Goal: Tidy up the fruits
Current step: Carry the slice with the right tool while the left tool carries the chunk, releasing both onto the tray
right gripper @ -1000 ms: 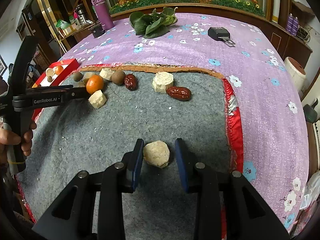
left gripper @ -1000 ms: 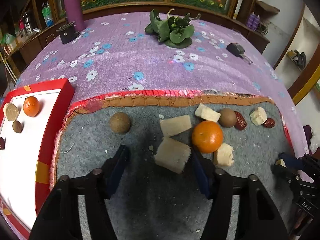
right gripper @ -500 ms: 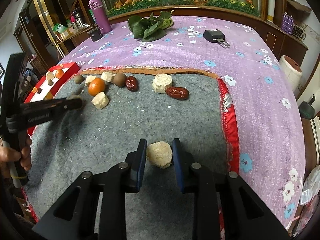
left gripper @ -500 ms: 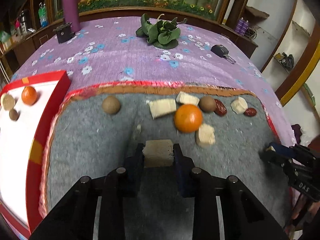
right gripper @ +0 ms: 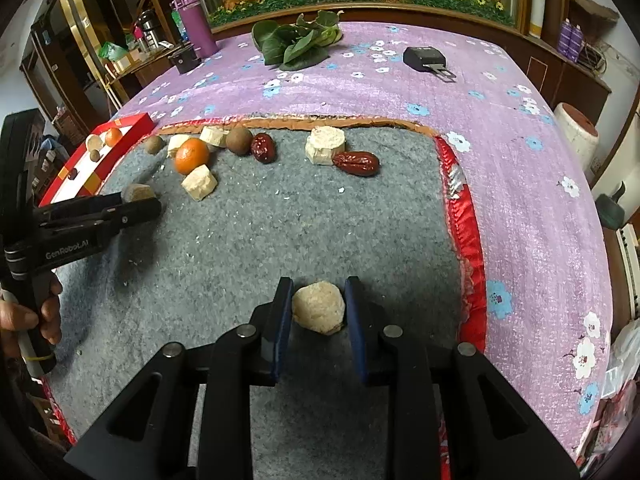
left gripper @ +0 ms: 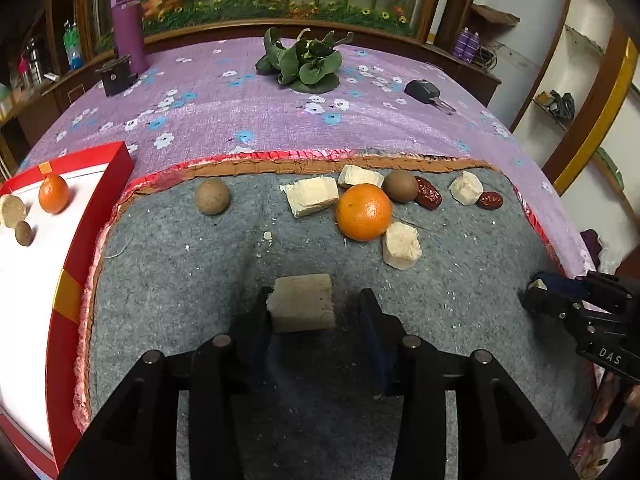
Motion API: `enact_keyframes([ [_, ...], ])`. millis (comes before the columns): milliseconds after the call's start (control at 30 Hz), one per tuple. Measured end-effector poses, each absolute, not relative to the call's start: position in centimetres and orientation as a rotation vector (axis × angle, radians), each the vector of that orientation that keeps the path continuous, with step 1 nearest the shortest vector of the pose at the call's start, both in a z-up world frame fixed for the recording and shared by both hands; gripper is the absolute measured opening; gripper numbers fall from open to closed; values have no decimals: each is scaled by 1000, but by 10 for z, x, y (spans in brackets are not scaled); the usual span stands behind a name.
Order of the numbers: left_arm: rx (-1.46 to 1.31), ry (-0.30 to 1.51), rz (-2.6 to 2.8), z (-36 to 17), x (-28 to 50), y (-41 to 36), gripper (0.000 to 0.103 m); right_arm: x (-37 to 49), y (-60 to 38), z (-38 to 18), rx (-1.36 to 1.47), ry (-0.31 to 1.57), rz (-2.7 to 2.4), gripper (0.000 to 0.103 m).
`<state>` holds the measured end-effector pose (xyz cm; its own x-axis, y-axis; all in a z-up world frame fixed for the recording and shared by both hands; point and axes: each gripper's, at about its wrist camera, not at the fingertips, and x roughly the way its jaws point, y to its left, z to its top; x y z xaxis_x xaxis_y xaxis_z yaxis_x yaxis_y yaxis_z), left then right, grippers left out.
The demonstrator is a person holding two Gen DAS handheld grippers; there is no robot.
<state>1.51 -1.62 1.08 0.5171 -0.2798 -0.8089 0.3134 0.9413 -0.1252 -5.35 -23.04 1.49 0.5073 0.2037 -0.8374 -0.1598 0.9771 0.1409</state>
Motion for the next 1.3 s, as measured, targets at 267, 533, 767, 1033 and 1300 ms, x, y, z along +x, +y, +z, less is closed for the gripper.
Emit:
enact_keyframes([
  [267,41,963,-349,14,8,-11,26,-59,-228,20,14,999,218,27],
  [533,36,986,-357,18,-20,-6,26,-76,-221,28,31,1002,230,27],
  [767,13,952,-375,35,-44,5,26,-83,-200,33,54,1021,261,27],
  [1033,-14,882,-367,60,-55,34,26,-74,-146,44,-11,1008,336,28],
  [1300,-52,832,-299,76,-51,84,26,-59,-73,62,-63,973,451,28],
])
